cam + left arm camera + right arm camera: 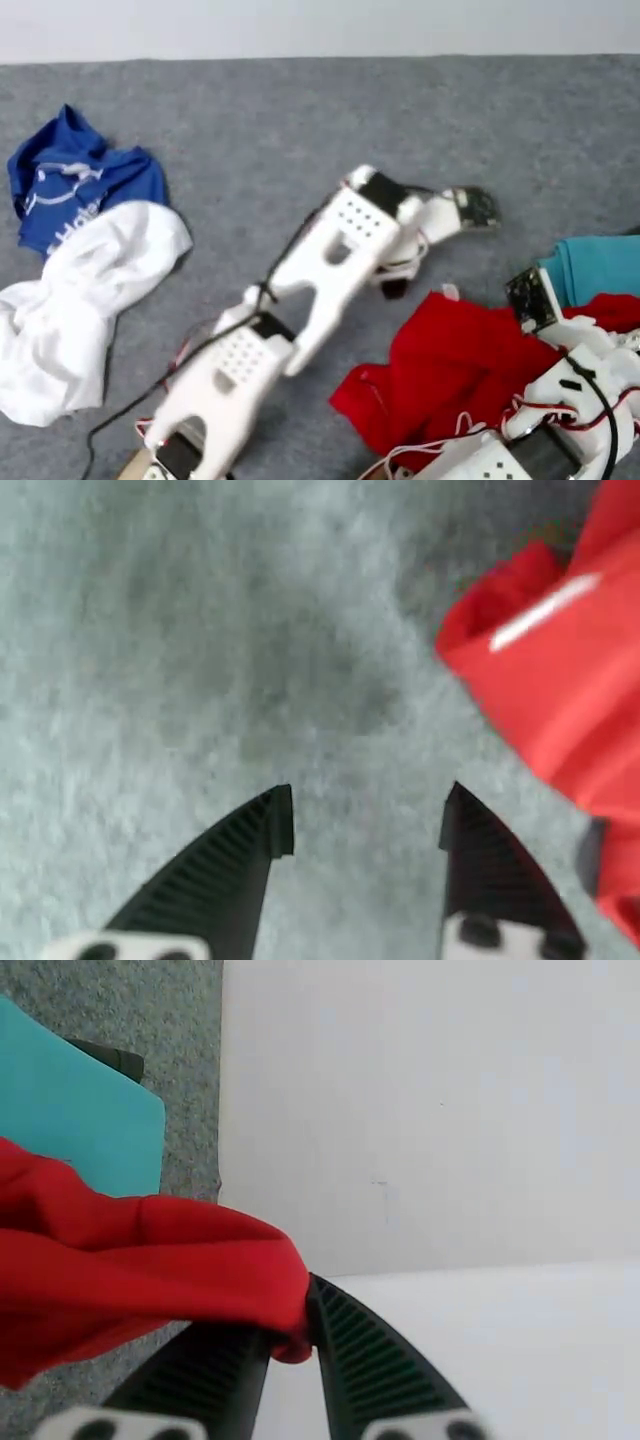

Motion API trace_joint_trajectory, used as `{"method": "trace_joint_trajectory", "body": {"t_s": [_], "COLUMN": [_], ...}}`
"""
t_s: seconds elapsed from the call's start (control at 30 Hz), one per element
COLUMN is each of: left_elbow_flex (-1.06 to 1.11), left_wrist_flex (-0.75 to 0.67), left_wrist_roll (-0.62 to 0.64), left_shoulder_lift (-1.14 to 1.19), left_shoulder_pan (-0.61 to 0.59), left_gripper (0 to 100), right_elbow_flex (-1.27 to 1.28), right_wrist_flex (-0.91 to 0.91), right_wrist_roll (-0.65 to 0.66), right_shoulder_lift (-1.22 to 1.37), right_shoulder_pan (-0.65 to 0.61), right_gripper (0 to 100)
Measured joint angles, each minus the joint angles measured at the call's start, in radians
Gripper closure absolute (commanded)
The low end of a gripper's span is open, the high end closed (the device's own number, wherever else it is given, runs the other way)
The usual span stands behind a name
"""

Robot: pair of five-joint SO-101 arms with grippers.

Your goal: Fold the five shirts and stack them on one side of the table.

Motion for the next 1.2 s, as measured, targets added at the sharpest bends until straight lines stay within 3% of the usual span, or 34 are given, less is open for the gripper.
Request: {"method": "trace_joint_trajectory", "body": {"t_s": [0.27, 0.6, 1.03, 1.2], "left_elbow_flex": [-0.281, -0.308, -0.308, -0.308], "left_wrist_flex": [0.025, 0.026, 0.026, 0.026], "left_wrist_roll": [-0.005, -0.023, -0.098, -0.098], "left_shoulder_lift": [0.170, 0.184, 0.222, 0.222], "left_shoulder_pan": [0.074, 0.129, 0.175, 0.178], "left_gripper": [75, 76, 100, 100], "right_elbow_flex": [0.000, 0.000, 0.000, 0.000], "right_wrist_flex": [0.000, 0.000, 0.000, 0.000], "right_wrist_roll": [0.000, 0.000, 0.000, 0.000], "right_shoulder_lift": [0.000, 0.000, -0.003, -0.003], "right_shoulder_pan": [0.000, 0.000, 0.000, 0.000], "right_gripper": [98.8, 98.8, 98.8, 98.8]}}
